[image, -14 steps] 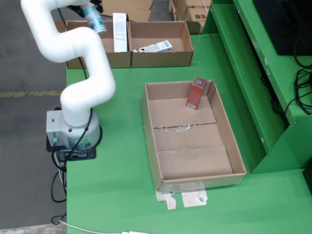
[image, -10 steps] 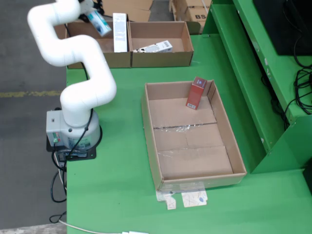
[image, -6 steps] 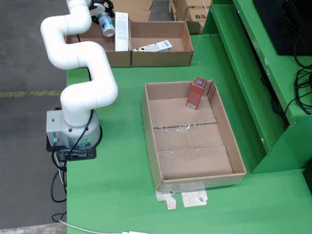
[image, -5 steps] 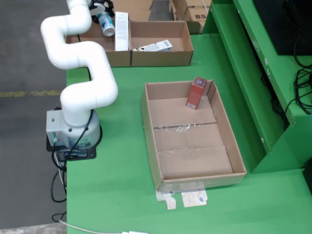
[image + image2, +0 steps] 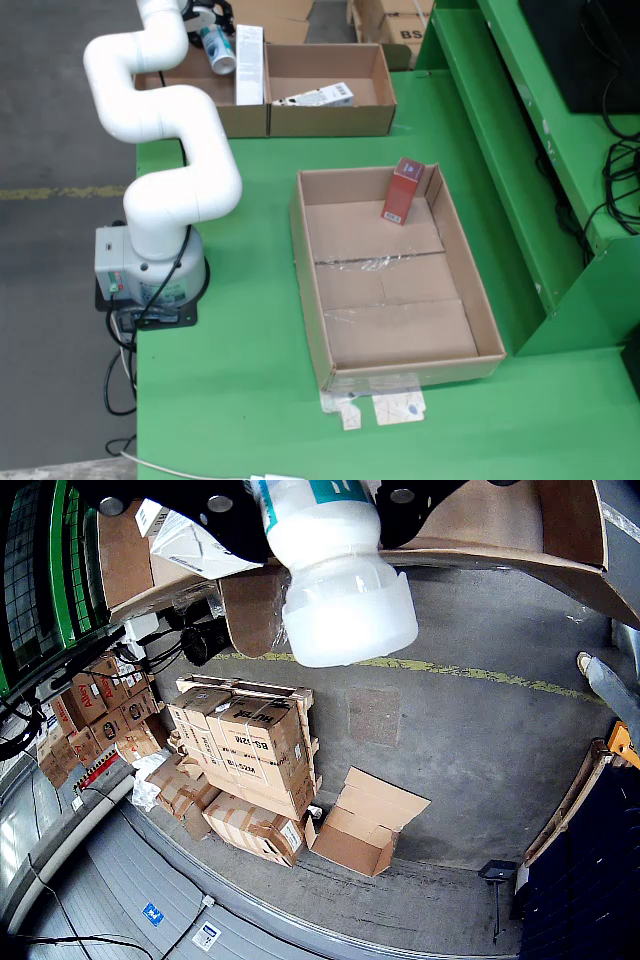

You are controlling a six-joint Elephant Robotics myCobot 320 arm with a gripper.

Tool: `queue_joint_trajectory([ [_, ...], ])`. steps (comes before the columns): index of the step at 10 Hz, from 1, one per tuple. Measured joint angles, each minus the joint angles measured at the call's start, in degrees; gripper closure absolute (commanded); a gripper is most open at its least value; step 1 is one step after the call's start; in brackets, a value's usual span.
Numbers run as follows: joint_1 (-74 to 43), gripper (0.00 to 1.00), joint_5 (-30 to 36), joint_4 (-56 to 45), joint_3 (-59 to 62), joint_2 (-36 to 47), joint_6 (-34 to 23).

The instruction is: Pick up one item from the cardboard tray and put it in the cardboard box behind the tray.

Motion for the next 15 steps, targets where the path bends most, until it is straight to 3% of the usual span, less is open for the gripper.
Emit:
queue_joint_trajectory([
  [9, 0.7, 1.0, 0.0, 0.0, 0.0, 0.0, 0.9],
  [13, 14.7, 1.0, -0.6, 1.8, 0.9, 1.9, 14.0],
  [15, 18.2, 1.0, -0.9, 1.8, 0.9, 1.9, 15.6],
])
